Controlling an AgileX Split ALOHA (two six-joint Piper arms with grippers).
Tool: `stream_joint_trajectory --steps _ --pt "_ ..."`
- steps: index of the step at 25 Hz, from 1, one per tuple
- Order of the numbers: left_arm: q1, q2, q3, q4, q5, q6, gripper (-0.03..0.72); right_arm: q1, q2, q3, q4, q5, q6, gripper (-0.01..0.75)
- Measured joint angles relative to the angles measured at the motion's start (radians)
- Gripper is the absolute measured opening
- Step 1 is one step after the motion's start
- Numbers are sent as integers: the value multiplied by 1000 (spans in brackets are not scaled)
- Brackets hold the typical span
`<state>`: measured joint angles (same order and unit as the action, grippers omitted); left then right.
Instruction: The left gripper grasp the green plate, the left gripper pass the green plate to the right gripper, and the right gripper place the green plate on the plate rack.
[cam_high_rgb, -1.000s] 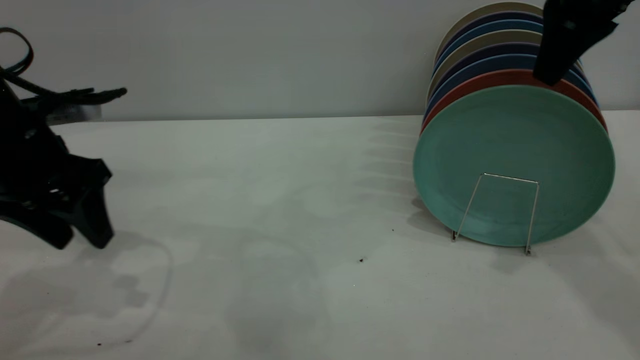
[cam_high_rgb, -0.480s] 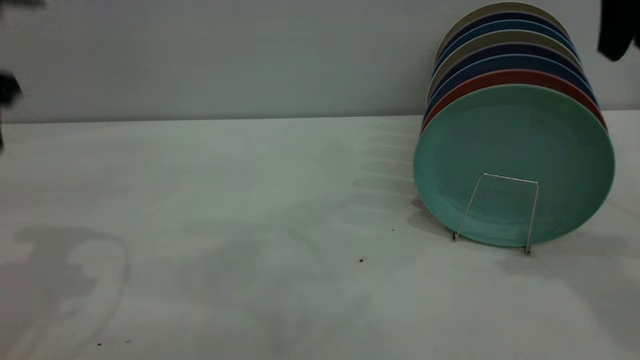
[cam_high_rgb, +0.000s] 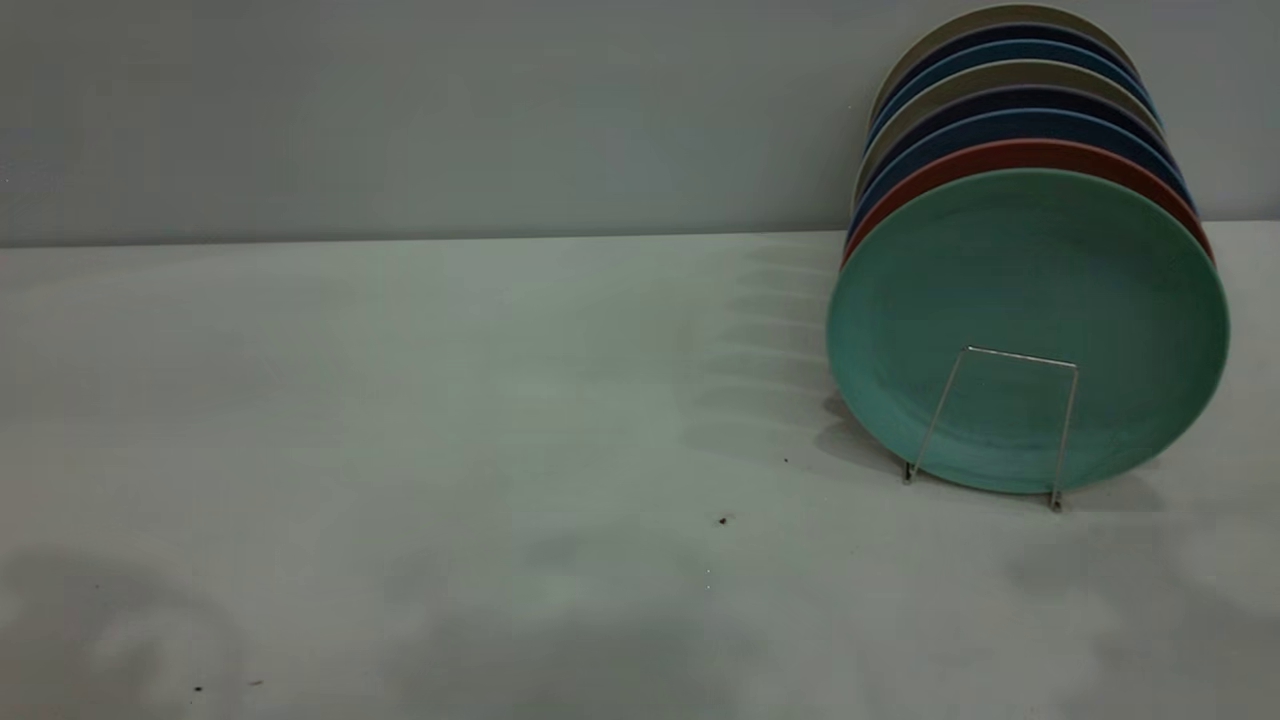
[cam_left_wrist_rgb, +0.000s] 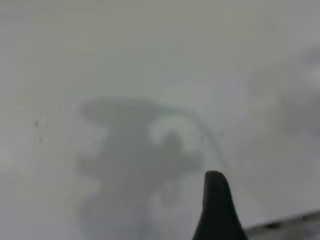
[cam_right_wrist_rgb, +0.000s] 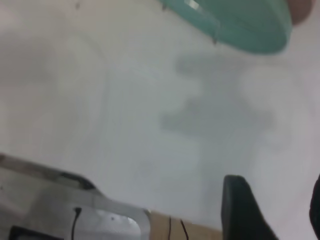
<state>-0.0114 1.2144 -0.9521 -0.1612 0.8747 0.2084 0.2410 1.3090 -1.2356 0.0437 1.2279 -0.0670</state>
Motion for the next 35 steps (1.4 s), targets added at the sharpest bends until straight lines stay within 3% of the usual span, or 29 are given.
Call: stream_joint_trajectory --steps 6,16,28,35 --pt "0 -267 98 0 107 -20 539 0 -332 221 -7 12 -13 351" --pt "0 -630 215 0 219 -104 539 0 -812 447 -1 12 -17 351" --pt "0 -956 355 52 256 -124 539 0 -1080 731 14 -86 -43 352" --pt "0 -1096 450 113 256 -121 539 0 -1151 763 15 -92 -48 352"
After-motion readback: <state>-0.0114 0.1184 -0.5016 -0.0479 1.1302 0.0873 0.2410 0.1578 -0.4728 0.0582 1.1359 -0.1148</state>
